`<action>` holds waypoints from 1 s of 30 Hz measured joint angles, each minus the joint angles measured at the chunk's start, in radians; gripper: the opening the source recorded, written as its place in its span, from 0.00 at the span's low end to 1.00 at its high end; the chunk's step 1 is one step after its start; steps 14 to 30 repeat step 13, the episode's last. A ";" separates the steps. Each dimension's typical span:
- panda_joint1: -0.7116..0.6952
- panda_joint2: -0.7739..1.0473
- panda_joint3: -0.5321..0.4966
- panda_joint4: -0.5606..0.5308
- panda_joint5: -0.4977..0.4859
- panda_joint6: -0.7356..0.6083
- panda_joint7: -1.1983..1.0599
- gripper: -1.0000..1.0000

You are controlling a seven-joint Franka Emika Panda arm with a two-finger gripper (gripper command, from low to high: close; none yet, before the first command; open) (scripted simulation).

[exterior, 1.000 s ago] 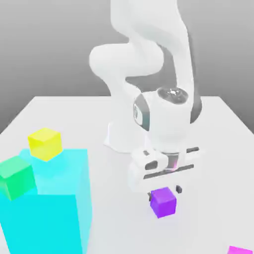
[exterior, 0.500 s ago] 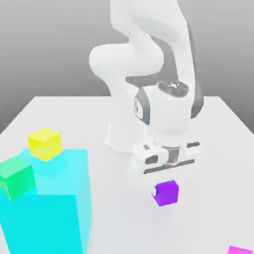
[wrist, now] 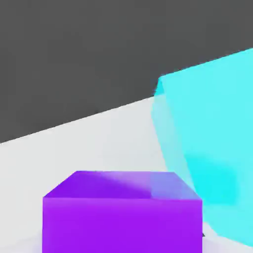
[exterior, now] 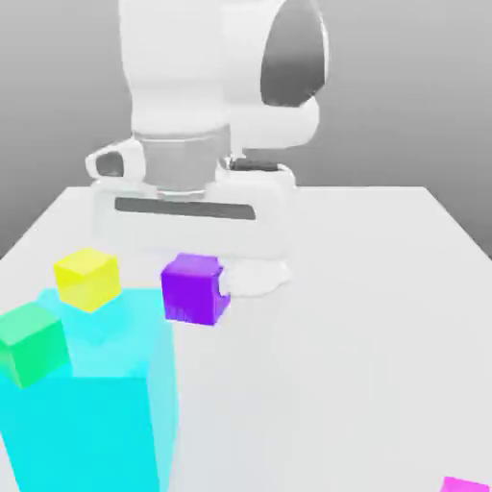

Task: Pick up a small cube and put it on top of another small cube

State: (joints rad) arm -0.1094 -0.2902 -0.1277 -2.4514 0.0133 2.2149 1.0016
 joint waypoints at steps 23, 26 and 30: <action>-0.139 -0.026 -0.056 -0.035 -0.075 -0.040 0.134 1.00; -0.139 -0.026 -0.056 -0.035 -0.075 -0.040 0.134 1.00; -0.139 -0.026 -0.056 -0.035 -0.075 -0.040 0.134 1.00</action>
